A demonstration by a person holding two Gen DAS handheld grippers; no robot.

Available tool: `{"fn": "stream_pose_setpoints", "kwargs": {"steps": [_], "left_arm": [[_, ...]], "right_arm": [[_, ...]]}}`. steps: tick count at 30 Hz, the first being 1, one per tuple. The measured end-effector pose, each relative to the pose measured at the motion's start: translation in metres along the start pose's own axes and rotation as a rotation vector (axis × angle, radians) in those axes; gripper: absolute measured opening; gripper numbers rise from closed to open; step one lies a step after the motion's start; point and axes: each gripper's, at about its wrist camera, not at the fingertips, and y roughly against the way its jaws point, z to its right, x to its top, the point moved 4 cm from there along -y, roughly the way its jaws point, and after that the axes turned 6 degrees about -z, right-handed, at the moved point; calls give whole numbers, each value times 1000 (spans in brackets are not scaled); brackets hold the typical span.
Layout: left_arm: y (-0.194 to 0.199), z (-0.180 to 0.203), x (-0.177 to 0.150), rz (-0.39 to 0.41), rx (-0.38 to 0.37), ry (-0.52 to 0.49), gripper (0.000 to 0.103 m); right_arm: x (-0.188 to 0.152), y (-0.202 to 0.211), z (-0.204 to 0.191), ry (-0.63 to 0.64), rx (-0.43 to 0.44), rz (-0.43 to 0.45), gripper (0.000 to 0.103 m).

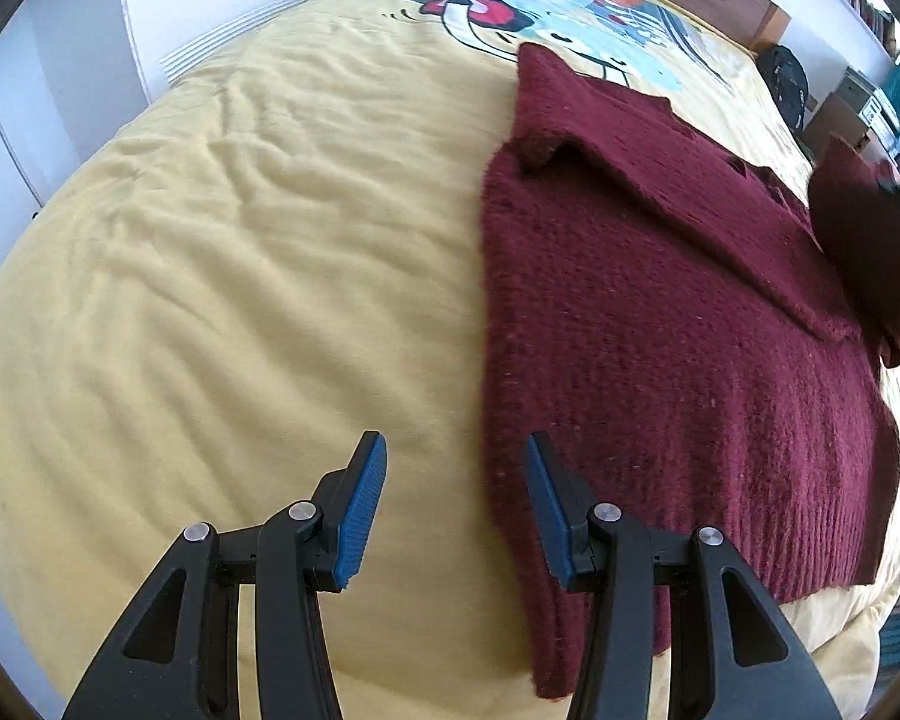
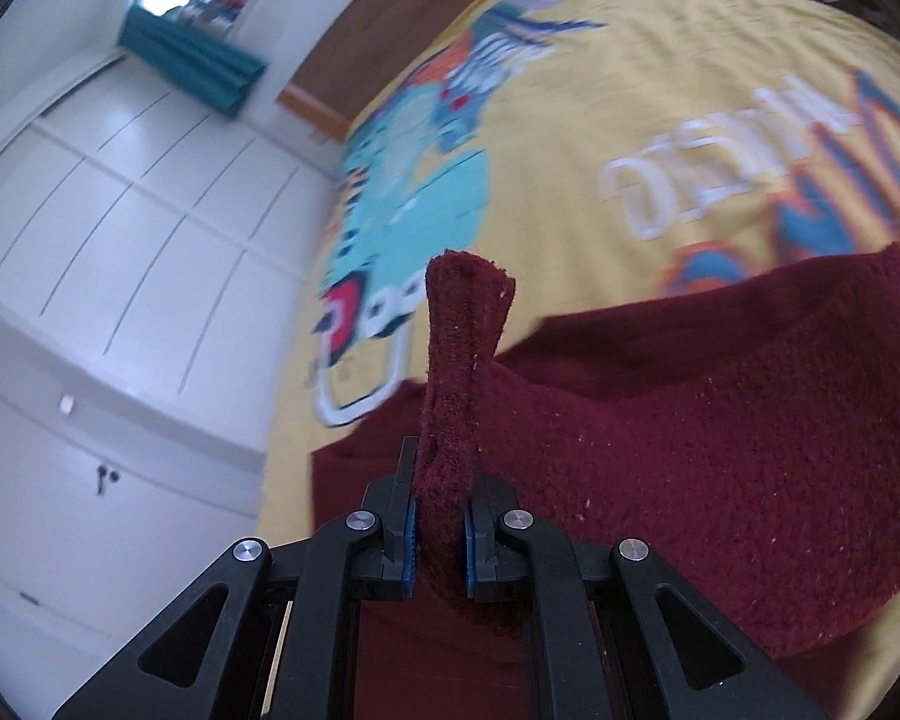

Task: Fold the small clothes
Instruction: 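Carry the held sleeve with the right tool across the sweater body, then lower the sleeve onto the sweater and open the right tool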

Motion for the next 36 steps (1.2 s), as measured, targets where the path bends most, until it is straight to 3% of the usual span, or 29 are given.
{"fn": "stream_pose_setpoints", "kwargs": {"steps": [8,14,36], "left_arm": [[2,-20,-4,-2,-11,48,42],[5,-33,-6,-4,-29,70,42],[3,-34,-11,-13,-18,57,42]], "right_arm": [[-21,-60,-69,76,95,-48,11],[-51,-101,-91,113,109,-120,13],[-160,-177,-63,191,-52,-350,18]]}}
